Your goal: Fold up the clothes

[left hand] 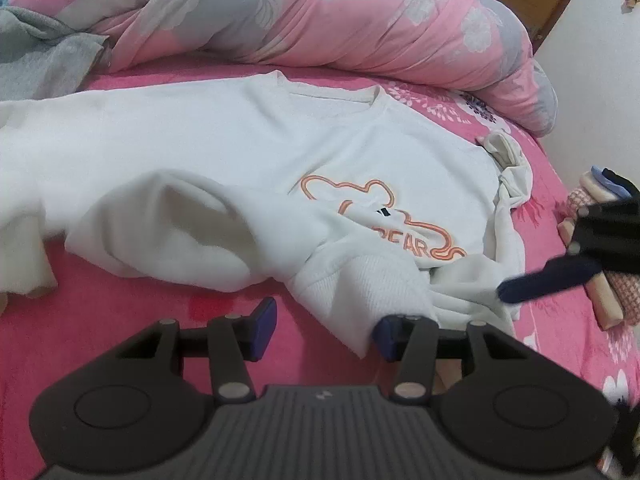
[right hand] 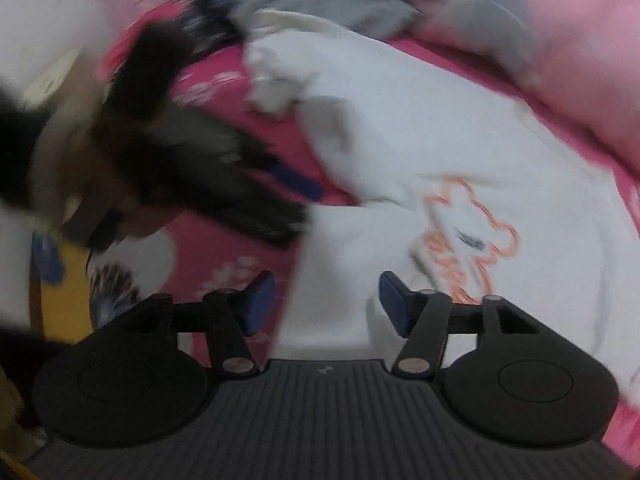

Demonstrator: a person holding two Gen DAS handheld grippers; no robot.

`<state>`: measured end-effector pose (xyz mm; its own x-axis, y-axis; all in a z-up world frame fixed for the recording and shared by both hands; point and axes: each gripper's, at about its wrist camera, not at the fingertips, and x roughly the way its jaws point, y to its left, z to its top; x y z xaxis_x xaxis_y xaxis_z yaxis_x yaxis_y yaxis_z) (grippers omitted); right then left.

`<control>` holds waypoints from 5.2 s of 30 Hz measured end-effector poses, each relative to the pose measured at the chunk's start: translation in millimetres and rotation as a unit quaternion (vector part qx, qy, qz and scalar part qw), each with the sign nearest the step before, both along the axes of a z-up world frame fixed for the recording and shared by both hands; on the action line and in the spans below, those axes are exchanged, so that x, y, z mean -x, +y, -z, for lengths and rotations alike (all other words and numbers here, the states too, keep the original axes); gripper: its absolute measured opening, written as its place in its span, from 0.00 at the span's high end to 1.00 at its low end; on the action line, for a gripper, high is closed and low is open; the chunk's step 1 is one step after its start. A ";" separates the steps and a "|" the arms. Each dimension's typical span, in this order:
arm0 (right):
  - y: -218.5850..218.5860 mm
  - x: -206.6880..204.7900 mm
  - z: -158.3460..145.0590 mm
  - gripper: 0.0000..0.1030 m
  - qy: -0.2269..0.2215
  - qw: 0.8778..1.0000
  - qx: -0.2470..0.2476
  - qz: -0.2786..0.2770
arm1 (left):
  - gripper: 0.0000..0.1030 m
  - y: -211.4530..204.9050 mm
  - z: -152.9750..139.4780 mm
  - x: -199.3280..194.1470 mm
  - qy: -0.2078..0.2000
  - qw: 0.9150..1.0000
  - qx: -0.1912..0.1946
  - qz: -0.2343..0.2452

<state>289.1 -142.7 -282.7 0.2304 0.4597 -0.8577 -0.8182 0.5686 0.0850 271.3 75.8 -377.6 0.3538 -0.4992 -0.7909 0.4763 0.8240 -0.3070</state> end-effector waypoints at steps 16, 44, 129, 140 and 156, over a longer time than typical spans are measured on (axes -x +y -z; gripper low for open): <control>-24.7 -59.6 53.5 0.93 0.023 0.975 -0.015 0.219 | 0.41 6.3 2.5 7.2 0.056 0.997 0.038 -0.044; -118.5 -92.0 98.7 0.96 0.225 0.865 -0.213 0.395 | 0.55 -0.2 60.0 -24.7 0.114 0.956 0.129 -0.236; 33.7 14.3 38.2 0.88 -0.039 0.997 -0.060 0.036 | 0.78 117.4 44.4 28.0 0.269 0.899 0.277 -0.209; 77.7 31.8 36.1 0.88 0.007 0.998 -0.066 0.009 | 0.83 158.8 31.8 45.6 0.268 0.911 0.240 -0.203; 134.9 56.5 39.5 0.88 0.065 0.995 -0.063 -0.034 | 0.83 219.2 30.9 73.9 0.286 0.902 0.216 -0.242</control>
